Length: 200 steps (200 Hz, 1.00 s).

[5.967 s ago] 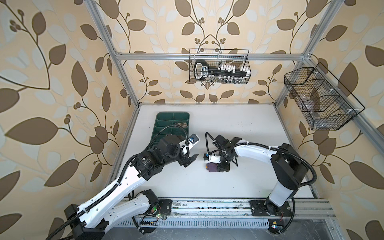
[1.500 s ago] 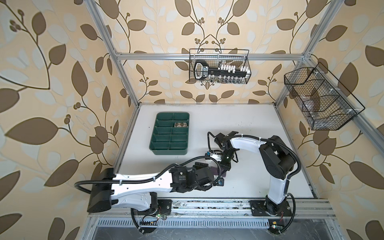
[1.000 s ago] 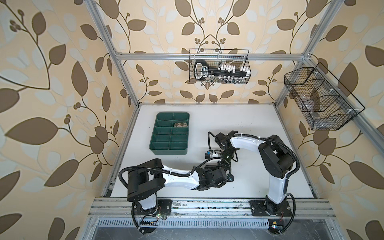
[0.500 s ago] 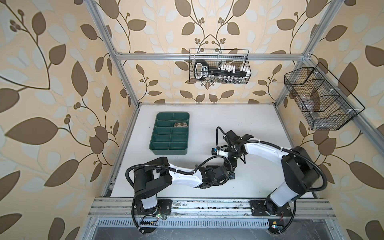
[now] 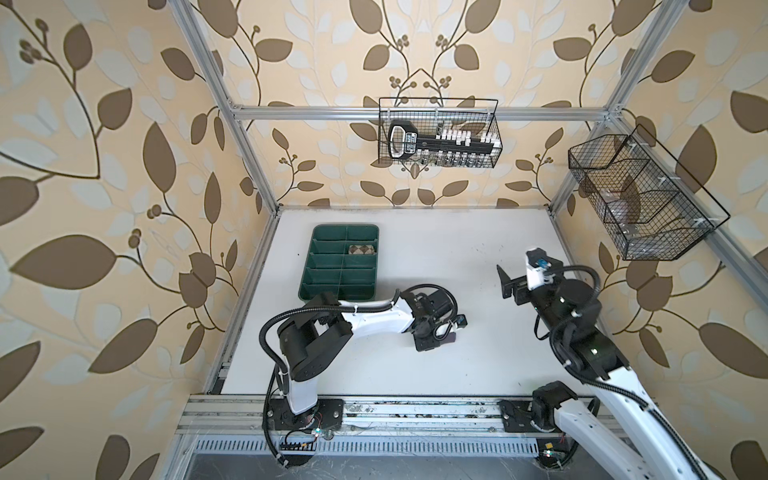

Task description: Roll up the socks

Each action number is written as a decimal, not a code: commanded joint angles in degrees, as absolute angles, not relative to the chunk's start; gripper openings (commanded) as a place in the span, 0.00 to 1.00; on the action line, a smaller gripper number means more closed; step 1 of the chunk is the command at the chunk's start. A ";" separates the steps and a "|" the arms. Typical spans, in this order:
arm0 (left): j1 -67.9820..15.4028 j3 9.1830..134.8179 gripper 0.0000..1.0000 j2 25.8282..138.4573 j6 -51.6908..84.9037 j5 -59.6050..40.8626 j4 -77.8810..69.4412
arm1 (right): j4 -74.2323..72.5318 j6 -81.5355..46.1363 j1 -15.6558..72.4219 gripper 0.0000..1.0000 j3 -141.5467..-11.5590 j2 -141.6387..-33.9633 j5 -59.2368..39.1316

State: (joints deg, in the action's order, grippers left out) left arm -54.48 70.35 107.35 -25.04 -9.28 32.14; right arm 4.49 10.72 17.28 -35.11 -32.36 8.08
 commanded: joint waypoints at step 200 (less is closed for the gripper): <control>-42.85 83.90 0.00 124.05 -27.06 -32.49 56.09 | -0.90 62.74 54.99 0.92 -33.29 -74.70 15.00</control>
